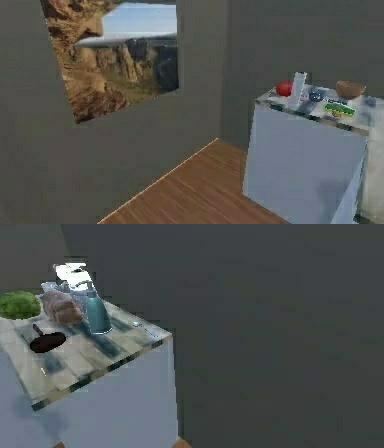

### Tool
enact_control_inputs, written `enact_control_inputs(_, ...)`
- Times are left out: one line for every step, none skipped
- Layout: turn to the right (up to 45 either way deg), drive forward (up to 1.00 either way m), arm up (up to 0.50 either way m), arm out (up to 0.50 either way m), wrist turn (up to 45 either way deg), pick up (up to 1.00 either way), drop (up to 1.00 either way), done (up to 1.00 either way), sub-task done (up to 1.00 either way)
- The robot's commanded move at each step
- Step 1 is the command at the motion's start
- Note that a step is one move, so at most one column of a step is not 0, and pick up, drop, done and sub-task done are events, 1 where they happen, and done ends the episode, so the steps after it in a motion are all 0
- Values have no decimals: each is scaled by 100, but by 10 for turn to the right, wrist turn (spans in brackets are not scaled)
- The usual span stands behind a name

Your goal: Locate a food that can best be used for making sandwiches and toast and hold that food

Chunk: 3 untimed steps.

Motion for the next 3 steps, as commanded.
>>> enact_control_inputs(-300,0,0,0,0,0,0,0,0)
enact_control_inputs(450,0,0,0,0,0,0,0,0)
enact_control_inputs(60,0,0,0,0,0,0,0,0)
